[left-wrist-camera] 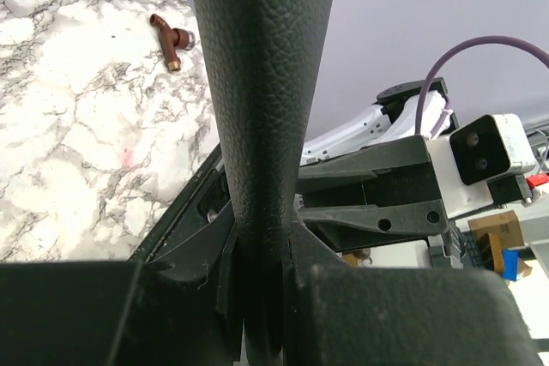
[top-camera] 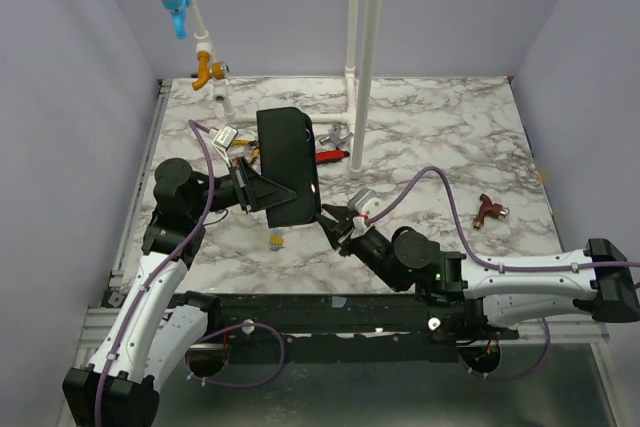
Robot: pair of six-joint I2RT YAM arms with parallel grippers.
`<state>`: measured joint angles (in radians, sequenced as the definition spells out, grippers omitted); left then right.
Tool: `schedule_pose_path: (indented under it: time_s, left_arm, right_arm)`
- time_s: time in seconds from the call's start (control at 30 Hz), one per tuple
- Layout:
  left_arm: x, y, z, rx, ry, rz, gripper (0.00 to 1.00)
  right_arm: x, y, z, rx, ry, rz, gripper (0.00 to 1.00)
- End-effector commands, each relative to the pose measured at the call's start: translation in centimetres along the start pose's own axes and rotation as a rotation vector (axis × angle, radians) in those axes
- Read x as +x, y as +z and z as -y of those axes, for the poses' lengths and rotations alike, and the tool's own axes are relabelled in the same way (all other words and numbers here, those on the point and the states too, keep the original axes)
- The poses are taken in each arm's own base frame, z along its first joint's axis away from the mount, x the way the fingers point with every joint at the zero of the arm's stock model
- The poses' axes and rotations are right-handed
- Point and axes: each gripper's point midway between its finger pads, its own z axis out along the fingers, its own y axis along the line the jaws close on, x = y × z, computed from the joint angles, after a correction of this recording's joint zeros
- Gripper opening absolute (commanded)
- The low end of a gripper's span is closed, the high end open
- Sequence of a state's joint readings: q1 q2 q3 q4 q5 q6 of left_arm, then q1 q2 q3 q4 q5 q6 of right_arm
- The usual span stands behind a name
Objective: Sort the hair-cutting tools
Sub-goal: Zip the hairdressing tool bag.
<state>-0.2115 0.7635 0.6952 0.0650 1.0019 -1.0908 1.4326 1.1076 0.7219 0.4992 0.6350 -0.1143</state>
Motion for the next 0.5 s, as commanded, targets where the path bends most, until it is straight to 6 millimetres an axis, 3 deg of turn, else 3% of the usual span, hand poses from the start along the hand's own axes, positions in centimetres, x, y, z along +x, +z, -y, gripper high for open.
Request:
schedule_pose_path:
  time_s: [0.0, 0.13, 0.3, 0.47]
  left_arm:
    - [0.3, -0.09, 1.61, 0.052, 0.064, -0.017, 0.0]
    - [0.54, -0.19, 1.72, 0.054, 0.073, -0.027, 0.0]
    - [0.82, -0.32, 1.64, 0.05, 0.081, -0.034, 0.0]
    - [1.2, -0.48, 1.59, 0.052, 0.087, -0.041, 0.0]
  right_arm:
    - [-0.79, 0.52, -0.77, -0.019, -0.008, 0.0, 0.28]
    - [-0.41, 0.64, -1.13, -0.033, -0.021, -0.023, 0.21]
    - [-0.18, 0.48, -1.08, -0.037, -0.034, -0.055, 0.01]
    - [-0.17, 0.11, -0.41, -0.017, -0.047, -0.068, 0.01]
